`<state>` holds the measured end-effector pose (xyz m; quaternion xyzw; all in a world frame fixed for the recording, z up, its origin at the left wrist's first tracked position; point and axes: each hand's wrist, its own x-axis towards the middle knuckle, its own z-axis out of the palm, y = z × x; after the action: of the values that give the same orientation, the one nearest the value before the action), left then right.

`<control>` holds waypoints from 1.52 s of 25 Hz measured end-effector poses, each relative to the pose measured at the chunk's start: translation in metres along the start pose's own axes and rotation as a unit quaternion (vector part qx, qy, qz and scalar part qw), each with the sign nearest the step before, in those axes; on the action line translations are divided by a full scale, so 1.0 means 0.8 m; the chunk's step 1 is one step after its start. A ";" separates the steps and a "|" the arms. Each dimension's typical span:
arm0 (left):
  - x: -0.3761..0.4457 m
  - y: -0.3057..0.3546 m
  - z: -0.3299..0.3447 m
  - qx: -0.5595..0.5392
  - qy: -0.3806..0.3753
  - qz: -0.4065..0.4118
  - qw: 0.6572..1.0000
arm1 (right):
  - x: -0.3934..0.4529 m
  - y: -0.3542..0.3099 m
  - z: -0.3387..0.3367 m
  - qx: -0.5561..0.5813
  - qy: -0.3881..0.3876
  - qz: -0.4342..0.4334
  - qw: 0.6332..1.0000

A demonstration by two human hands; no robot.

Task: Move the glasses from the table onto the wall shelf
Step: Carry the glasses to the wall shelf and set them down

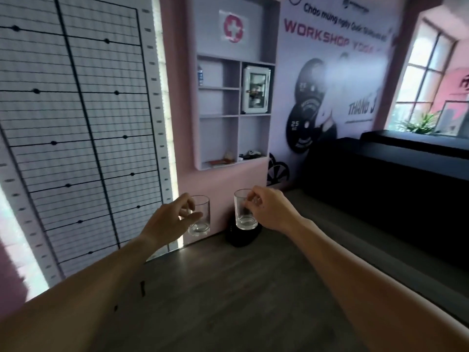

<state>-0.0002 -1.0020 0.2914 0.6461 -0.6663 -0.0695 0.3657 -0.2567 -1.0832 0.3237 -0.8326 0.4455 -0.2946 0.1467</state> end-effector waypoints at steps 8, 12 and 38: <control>0.279 -0.048 0.054 -0.005 -0.046 0.046 0.998 | 0.212 0.099 -0.010 -0.015 0.035 0.046 0.998; 0.400 -0.060 0.088 -0.033 -0.019 0.042 0.998 | 0.307 0.150 -0.017 -0.014 0.046 0.055 0.997; 1.044 -0.267 0.218 0.016 0.125 0.005 0.992 | 1.035 0.430 0.078 0.037 0.026 -0.092 0.995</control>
<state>0.1579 -1.8632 0.3770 0.6520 -0.6196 0.0240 0.4364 -0.0879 -1.9631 0.3985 -0.8560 0.3594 -0.3447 0.1384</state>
